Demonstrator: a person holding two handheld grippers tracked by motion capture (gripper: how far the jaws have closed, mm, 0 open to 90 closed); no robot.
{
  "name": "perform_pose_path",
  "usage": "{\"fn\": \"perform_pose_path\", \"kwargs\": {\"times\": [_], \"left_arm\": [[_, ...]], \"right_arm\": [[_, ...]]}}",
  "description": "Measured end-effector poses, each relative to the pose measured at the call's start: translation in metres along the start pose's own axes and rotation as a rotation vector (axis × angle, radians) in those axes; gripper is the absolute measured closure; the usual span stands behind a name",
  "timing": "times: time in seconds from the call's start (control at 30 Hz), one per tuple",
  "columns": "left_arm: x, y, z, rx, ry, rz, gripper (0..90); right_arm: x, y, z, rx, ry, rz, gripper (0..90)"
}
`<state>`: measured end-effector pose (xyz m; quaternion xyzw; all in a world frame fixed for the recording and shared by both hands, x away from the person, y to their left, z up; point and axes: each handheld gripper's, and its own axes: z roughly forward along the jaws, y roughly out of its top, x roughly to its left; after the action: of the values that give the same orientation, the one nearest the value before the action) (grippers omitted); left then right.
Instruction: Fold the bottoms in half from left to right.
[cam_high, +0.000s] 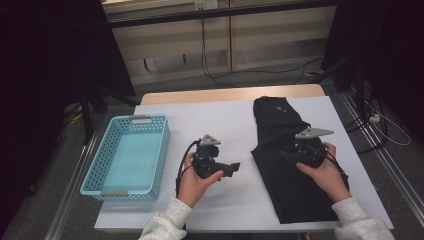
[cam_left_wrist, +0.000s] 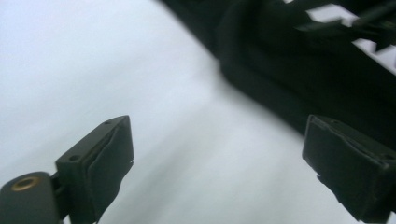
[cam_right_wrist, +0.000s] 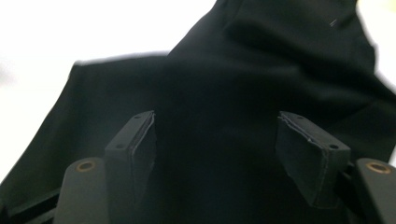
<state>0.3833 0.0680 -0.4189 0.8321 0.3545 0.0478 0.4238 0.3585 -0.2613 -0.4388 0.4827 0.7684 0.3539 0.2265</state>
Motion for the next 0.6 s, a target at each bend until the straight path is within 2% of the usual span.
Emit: {"fn": "perform_pose_path", "kwargs": {"times": [0.03, 0.1, 0.13, 0.17, 0.23, 0.37, 0.53, 0.6], "left_arm": [[0.003, -0.002, 0.000, 0.004, 0.001, -0.008, 7.6], [0.008, -0.005, 0.000, 0.028, 0.014, 0.001, 7.5], [0.010, -0.006, -0.001, 0.030, 0.012, 0.012, 7.4], [0.011, -0.007, -0.001, 0.027, 0.014, 0.008, 7.4], [0.014, -0.009, -0.001, 0.037, 0.010, -0.004, 7.3], [0.016, -0.010, -0.002, 0.043, 0.011, 0.004, 7.1], [0.022, -0.010, -0.006, 0.039, 0.009, -0.004, 7.0], [0.025, -0.010, -0.006, 0.044, 0.007, -0.007, 6.8]], "right_arm": [[0.002, -0.004, -0.001, 0.000, 0.013, 0.008, 28.7], [0.007, -0.011, -0.002, -0.005, 0.005, 0.008, 27.7], [0.009, -0.012, -0.002, 0.009, 0.004, -0.002, 26.8], [0.011, -0.014, -0.004, 0.010, 0.009, 0.007, 26.5], [0.013, -0.017, -0.006, 0.016, 0.020, 0.029, 26.4], [0.011, -0.022, -0.012, 0.014, 0.007, 0.034, 25.4], [0.006, -0.027, -0.023, 0.005, -0.026, 0.040, 27.2], [0.001, -0.030, -0.029, 0.006, -0.076, 0.047, 27.8]]}}
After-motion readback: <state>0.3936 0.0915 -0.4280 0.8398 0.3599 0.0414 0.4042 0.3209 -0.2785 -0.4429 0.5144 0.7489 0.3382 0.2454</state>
